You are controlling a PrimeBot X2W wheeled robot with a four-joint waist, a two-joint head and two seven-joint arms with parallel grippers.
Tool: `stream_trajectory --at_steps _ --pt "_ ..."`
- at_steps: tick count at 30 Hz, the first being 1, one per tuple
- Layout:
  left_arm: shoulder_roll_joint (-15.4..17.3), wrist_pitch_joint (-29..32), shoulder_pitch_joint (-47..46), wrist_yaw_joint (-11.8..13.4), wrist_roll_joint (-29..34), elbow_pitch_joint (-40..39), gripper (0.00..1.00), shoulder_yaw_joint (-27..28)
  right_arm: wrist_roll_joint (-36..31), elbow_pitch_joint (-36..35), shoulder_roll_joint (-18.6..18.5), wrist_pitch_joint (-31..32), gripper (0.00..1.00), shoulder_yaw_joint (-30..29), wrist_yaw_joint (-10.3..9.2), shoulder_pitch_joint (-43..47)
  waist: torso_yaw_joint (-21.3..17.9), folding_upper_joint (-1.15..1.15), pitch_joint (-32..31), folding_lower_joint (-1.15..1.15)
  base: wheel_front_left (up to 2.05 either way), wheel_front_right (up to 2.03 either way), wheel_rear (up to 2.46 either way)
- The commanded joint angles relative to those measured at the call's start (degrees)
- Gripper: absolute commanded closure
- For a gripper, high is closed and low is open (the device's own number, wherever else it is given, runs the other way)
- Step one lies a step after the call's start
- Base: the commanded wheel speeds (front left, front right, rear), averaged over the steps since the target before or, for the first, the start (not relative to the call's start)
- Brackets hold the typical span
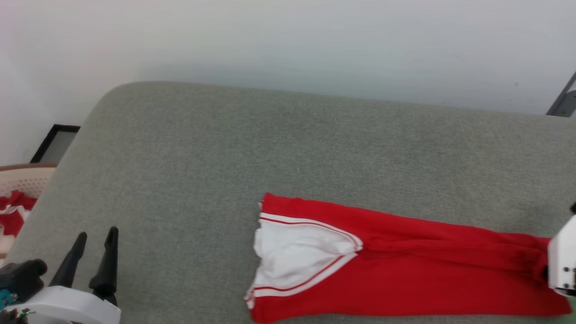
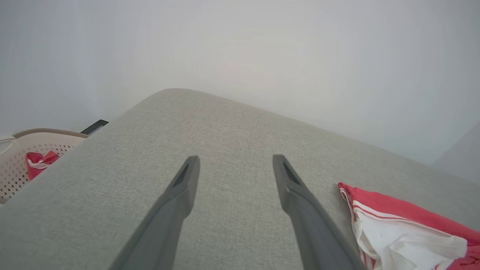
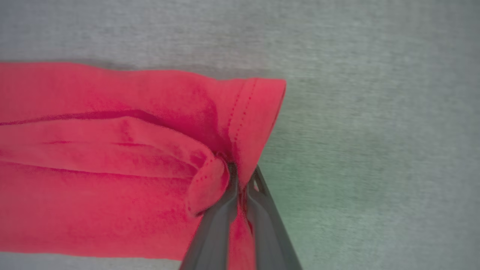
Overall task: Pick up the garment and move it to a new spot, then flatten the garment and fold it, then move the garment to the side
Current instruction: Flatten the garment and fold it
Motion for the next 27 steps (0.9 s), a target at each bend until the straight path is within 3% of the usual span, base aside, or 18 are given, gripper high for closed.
stream_trajectory --at_steps 1,12,18,23,27 --pt "-0.45 -0.22 0.72 -0.41 0.58 0.19 0.0 0.43 0.02 0.73 -1.31 -0.49 1.0 -0.47 -0.11 -0.23 -0.65 0.0 -0.08 0.0 0.0 0.0 0.0" --pt "-1.67 -0.21 1.51 -1.1 1.8 0.56 0.0 1.56 -1.86 2.71 -5.86 -1.03 1.0 -0.54 -0.11 -2.28 -4.37 0.0 -0.61 0.0 0.0 0.0 0.0" --pt "-1.76 -0.21 2.13 -1.29 2.45 0.52 0.0 2.06 1.32 -5.3 -5.89 2.76 1.0 3.31 -0.1 -2.41 -6.67 0.0 -0.99 0.0 0.0 0.0 0.0" --pt "-1.98 -0.21 2.36 -1.1 2.65 0.14 0.0 2.01 5.5 -15.79 -2.67 6.28 1.0 4.51 -0.1 -0.9 -7.27 0.0 -1.4 0.0 0.0 0.0 0.0" --pt "-2.19 0.0 1.86 -0.88 3.02 -0.19 0.0 1.44 7.16 -24.26 2.12 9.07 1.0 5.15 -0.1 0.99 -6.66 0.0 -1.47 0.0 0.0 0.0 0.0"
